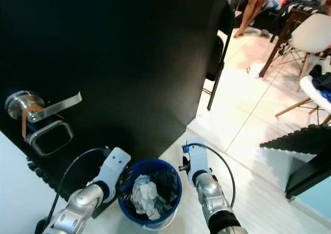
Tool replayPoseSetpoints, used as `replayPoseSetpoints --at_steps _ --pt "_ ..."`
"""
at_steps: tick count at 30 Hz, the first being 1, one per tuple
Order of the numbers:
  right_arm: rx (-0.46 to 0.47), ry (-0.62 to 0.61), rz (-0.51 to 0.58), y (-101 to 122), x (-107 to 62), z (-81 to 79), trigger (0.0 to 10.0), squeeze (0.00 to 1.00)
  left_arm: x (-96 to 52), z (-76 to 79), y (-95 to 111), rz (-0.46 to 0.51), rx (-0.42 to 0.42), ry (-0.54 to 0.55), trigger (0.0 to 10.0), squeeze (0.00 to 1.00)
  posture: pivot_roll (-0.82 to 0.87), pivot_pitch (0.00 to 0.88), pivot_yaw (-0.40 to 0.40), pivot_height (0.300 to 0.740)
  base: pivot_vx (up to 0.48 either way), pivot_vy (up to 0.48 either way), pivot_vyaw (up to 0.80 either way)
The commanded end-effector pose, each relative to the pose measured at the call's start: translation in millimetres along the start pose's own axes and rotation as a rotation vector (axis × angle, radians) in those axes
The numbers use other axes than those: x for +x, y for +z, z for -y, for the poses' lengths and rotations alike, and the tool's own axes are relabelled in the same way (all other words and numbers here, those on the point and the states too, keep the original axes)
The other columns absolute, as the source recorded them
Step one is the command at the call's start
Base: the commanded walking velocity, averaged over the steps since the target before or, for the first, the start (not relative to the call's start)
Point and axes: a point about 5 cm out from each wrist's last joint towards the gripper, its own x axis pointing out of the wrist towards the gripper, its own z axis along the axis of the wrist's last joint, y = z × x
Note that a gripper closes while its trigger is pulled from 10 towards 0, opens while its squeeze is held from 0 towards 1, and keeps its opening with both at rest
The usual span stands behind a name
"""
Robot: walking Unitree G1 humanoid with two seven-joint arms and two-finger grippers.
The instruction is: Clean up the room
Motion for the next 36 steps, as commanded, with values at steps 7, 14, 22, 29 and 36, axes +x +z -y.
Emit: replayPoseSetpoints --at_steps 7,14,22,29,36 --pt "0.021 -0.084 -0.045 -10.6 -11.2 16.2 10.0 0.0 4.6 6.8 -0.9 -0.005 -0.041 -0.002 10.0 0.0 0.05 0.0 -0.06 0.74 0.0 0.0 -0.78" --pt "-0.017 -0.066 -0.056 -8.7 -13.8 20.0 10.0 0.0 5.7 8.2 -3.6 -0.004 -0.059 0.01 10.0 0.0 0.04 0.0 -0.083 0.74 0.0 0.0 -0.79" --pt "-0.031 -0.053 -0.045 -2.2 -14.3 19.1 10.0 0.0 3.2 -2.5 -7.6 -0.002 -0.092 0.128 10.0 0.0 0.04 0.0 -0.089 0.74 0.0 0.0 -0.79" --pt "-0.029 -0.046 -0.046 -1.4 -15.0 15.4 10.0 0.0 1.1 -9.7 -11.6 -0.005 -0.145 0.18 10.0 0.0 0.04 0.0 -0.085 0.74 0.0 0.0 -0.8" --pt "-0.024 -0.045 -0.055 -4.2 -17.7 13.5 10.0 0.0 1.7 -13.2 -8.8 0.011 -0.175 0.208 10.0 0.0 0.03 0.0 -0.075 0.74 0.0 0.0 -0.8"
